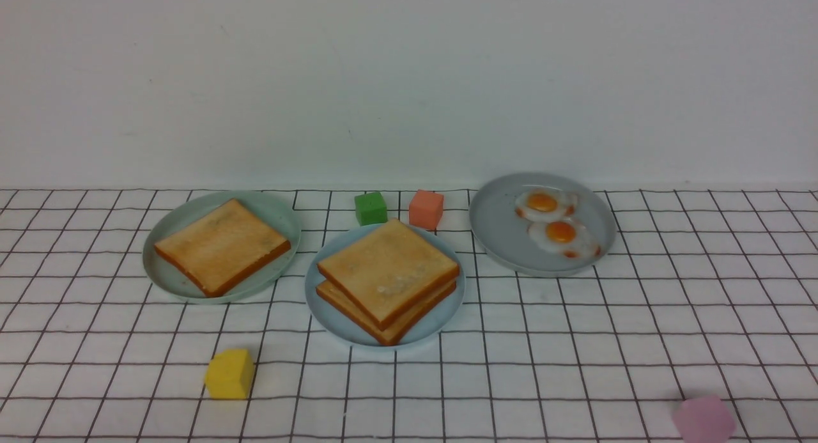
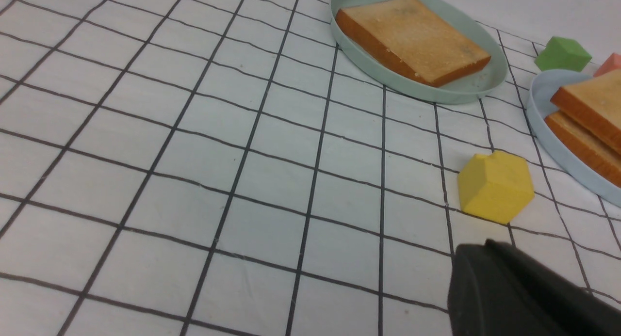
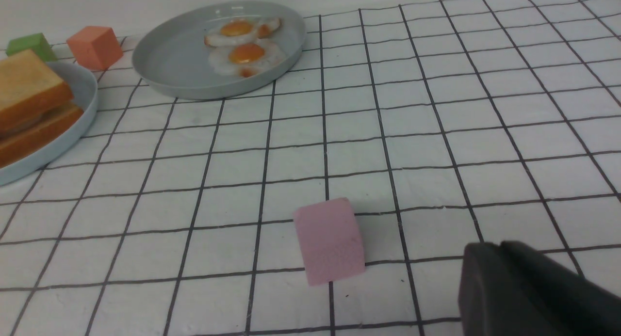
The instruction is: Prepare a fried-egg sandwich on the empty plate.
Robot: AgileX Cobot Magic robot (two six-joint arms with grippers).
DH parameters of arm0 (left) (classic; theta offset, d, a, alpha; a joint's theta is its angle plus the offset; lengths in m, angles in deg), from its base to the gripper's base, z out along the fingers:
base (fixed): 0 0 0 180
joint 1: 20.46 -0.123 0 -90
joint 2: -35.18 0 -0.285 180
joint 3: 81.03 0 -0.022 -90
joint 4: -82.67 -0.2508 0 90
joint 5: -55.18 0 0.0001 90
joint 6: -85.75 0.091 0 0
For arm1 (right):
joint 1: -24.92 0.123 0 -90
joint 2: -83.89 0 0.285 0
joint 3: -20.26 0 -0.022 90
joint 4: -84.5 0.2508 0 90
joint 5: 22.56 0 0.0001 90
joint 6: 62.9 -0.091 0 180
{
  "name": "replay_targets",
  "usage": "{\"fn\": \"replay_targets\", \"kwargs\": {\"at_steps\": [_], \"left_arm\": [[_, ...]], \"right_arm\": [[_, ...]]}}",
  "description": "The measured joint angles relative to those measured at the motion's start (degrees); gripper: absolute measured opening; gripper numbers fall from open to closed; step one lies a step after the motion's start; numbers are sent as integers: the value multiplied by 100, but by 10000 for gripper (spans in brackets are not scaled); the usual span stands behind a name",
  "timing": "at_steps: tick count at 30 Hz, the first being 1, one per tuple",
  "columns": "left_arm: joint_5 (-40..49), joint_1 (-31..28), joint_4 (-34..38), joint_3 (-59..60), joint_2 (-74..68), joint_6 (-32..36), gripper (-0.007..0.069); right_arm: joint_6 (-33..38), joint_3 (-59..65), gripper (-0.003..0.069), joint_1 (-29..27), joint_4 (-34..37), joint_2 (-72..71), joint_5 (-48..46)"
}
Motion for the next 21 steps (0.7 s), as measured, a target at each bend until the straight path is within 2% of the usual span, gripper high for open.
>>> {"fn": "replay_targets", "kwargs": {"at_steps": [21], "left_arm": [[-18,0,0,0,0,-16,-11]], "right_arm": [[0,0,73,0,0,0,0]]}}
